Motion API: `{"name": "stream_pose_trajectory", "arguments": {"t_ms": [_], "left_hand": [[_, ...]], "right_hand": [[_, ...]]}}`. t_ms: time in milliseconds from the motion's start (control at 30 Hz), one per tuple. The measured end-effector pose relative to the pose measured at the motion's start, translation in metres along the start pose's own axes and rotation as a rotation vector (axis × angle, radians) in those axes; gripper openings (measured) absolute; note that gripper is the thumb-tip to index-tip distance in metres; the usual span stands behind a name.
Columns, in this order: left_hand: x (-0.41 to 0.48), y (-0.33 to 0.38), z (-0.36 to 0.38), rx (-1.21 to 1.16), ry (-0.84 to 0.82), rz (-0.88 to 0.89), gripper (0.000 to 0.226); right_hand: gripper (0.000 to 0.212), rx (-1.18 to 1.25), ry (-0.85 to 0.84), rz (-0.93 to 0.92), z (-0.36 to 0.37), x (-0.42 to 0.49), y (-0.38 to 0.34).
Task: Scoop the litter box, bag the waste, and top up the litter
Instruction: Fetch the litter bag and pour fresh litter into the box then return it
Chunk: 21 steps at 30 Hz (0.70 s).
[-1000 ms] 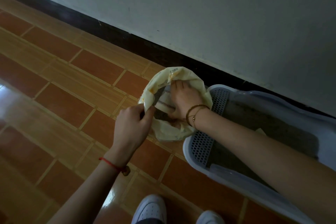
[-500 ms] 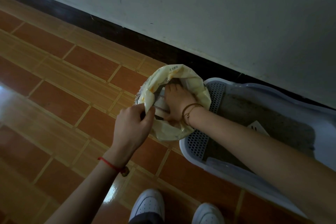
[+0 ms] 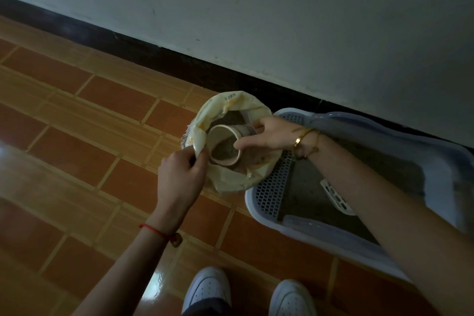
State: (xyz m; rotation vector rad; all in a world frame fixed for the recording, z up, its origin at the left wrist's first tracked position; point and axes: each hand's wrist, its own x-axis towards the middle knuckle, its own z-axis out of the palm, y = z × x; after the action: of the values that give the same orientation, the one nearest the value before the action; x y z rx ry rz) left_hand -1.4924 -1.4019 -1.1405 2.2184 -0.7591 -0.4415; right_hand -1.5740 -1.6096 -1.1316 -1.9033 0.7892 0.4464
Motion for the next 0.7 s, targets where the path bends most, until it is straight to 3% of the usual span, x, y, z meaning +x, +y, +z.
{"name": "stream_pose_trajectory", "arguments": {"t_ms": [200, 367, 500, 600, 633, 700], "left_hand": [[0.0, 0.006, 0.005, 0.027, 0.012, 0.008, 0.039], [-0.003, 0.011, 0.01, 0.044, -0.012, 0.003, 0.045], [-0.004, 0.016, 0.014, 0.082, -0.026, 0.003, 0.041], [-0.003, 0.018, 0.015, 0.114, -0.02, 0.011, 0.039], [-0.003, 0.018, 0.015, 0.121, -0.024, 0.017, 0.04], [-0.001, 0.016, 0.014, 0.141, -0.024, 0.025, 0.04]], "right_hand": [[0.055, 0.641, -0.095, -0.052, -0.013, -0.03, 0.025], [0.035, 0.879, -0.057, -0.091, -0.026, -0.058, 0.039], [0.042, 0.949, 0.045, -0.118, -0.04, -0.076, 0.06], [0.03, 0.872, 0.154, -0.096, -0.052, -0.088, 0.082], [0.033, 0.828, 0.187, -0.081, -0.054, -0.091, 0.091], [0.057, 0.687, 0.257, -0.039, -0.056, -0.094, 0.107]]}}
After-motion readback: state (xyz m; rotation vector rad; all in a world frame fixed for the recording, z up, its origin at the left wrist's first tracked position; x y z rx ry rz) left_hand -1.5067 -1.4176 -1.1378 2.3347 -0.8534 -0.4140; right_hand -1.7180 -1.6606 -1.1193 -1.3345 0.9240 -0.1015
